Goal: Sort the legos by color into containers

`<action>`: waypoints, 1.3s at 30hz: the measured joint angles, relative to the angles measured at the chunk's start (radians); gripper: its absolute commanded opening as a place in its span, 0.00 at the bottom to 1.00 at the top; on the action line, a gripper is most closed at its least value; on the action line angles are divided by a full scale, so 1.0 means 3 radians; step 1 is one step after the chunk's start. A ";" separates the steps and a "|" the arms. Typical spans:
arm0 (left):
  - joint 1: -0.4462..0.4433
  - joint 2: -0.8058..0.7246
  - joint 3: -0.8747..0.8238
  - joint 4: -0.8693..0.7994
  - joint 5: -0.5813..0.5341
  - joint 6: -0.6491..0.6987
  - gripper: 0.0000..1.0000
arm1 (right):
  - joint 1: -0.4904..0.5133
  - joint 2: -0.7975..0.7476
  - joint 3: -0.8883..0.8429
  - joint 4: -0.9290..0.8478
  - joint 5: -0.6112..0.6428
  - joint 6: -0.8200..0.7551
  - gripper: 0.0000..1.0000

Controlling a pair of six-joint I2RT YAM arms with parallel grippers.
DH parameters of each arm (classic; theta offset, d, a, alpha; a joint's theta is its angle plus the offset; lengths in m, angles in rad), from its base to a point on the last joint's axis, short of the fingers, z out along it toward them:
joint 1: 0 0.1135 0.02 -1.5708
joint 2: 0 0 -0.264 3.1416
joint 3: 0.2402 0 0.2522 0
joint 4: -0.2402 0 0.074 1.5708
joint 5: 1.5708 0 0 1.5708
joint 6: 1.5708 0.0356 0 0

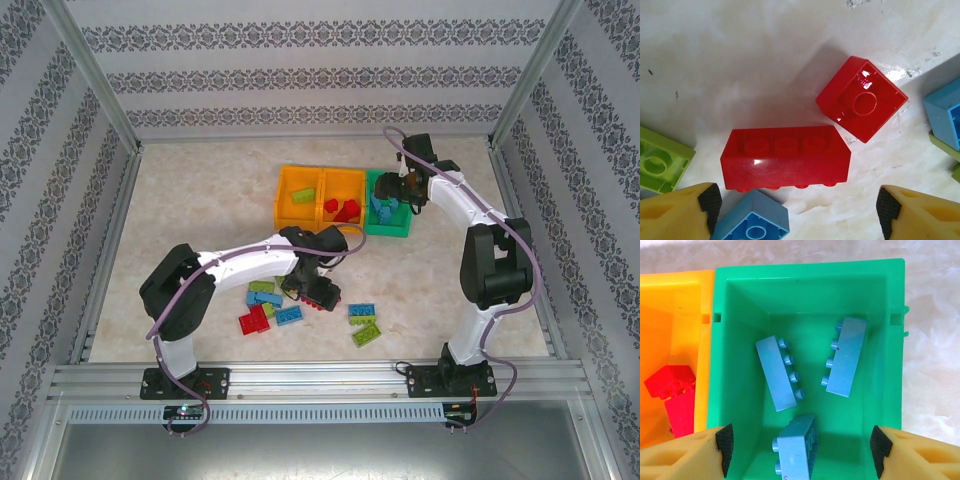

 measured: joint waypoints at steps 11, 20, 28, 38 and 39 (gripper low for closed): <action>-0.0062 0.0097 0.0000 0.0019 -0.0112 -0.0036 0.84 | -0.0020 -0.0033 -0.0031 0.0031 -0.0001 0.0001 0.75; -0.0062 0.0248 0.0004 0.0020 -0.0203 -0.0036 0.80 | -0.0022 -0.0125 -0.0031 0.0041 0.0000 0.0001 0.76; -0.0062 0.0304 0.0031 0.0047 -0.0249 -0.0034 0.72 | -0.0043 -0.0186 -0.0100 0.0051 0.0001 0.0001 0.76; -0.0062 0.0304 0.0065 0.0114 -0.0248 -0.0039 0.57 | -0.0045 -0.0258 -0.0281 0.0053 0.0003 0.0001 0.76; -0.0062 0.0304 0.0065 0.0114 -0.0251 -0.0041 0.57 | -0.0053 -0.0270 -0.0292 0.0052 0.0003 0.0001 0.76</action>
